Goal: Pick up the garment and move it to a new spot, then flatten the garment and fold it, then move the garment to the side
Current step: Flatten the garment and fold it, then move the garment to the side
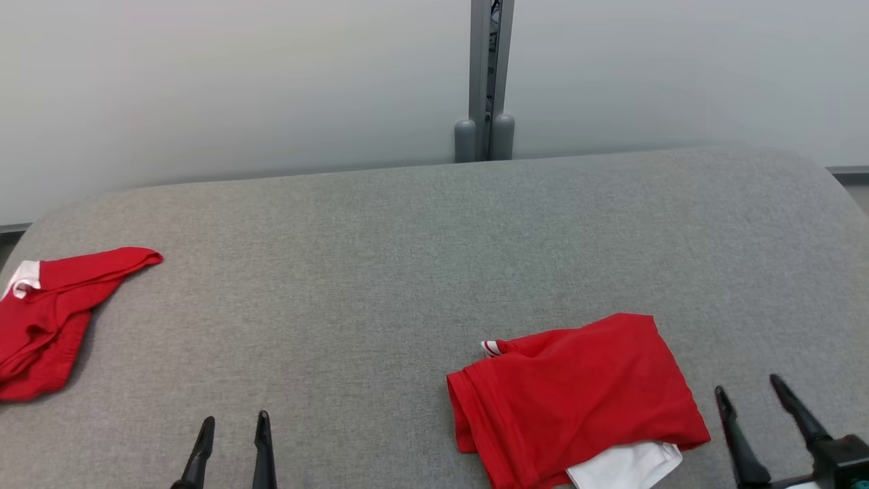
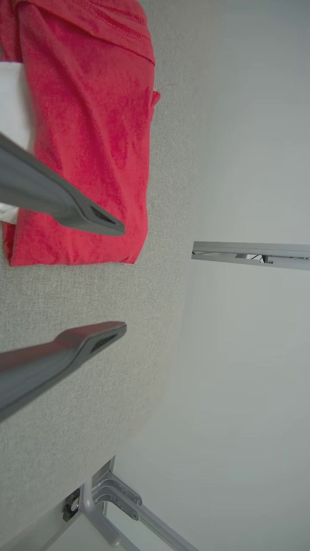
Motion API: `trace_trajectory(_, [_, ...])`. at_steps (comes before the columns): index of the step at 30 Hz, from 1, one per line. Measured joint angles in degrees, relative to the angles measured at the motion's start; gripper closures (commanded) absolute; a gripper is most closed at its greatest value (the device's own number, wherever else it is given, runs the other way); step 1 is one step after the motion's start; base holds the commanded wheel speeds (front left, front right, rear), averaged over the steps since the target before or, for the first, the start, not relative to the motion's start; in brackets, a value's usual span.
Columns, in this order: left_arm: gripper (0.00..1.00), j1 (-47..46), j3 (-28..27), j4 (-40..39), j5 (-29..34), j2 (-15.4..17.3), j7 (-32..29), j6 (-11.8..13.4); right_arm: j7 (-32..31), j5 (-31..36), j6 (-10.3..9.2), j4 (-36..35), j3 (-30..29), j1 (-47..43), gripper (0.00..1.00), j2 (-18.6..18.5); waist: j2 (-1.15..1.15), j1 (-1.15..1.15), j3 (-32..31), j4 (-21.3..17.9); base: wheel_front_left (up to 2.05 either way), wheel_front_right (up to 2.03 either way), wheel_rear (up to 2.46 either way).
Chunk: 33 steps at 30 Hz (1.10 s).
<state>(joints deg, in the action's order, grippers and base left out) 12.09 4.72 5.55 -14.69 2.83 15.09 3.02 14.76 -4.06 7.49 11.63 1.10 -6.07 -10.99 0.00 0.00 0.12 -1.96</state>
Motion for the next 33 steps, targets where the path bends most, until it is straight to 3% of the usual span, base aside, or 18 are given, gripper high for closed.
trace_trajectory(8, [0.0, 0.33, -0.64, 1.54, 2.94, -0.04, 0.0, -1.05, 0.23, 5.01, 0.01, -3.24, -7.47, -2.78, 0.0, 5.08, 0.0, 0.0, -1.47, 1.1, 0.0, 0.0, 0.0])
trace_trajectory(15, [0.0, 0.55, -0.85, 1.18, 3.44, -0.05, -0.01, -1.19, 0.23, 4.86, 0.01, -4.67, -6.84, -2.64, 0.0, 5.84, 0.0, 0.0, -1.84, 1.25, 0.0, 0.0, 0.0])
trace_trajectory(18, [0.0, 0.59, -0.71, 0.88, 3.36, -0.04, 0.0, -1.15, 0.23, 1.03, 0.01, -3.28, -6.28, -1.81, 0.0, 6.06, 0.0, 0.0, -1.66, 1.52, 0.0, 0.0, 0.0])
trace_trajectory(23, [0.0, 0.55, 0.16, 0.68, 2.87, -0.01, -0.01, -0.98, -1.78, -5.33, 0.01, 7.32, -2.09, 2.81, 0.0, 1.54, 0.0, 0.0, -0.67, 2.04, 0.0, 0.0, 0.0])
trace_trajectory(28, [0.0, 0.41, 1.1, 0.77, 2.8, -0.04, 0.0, -0.99, -13.65, -13.0, 0.0, 15.15, 2.2, 11.48, 0.0, -2.91, 0.0, 0.0, 0.29, 2.8, 0.0, 0.0, 0.0])
trace_trajectory(33, [0.0, -0.68, 1.29, 0.71, 2.81, -0.05, -0.01, -0.94, -20.2, -17.36, 0.01, 20.76, 9.16, 16.93, 0.0, -5.41, 0.0, 0.0, 2.02, 3.52, 0.0, 0.0, 0.0])
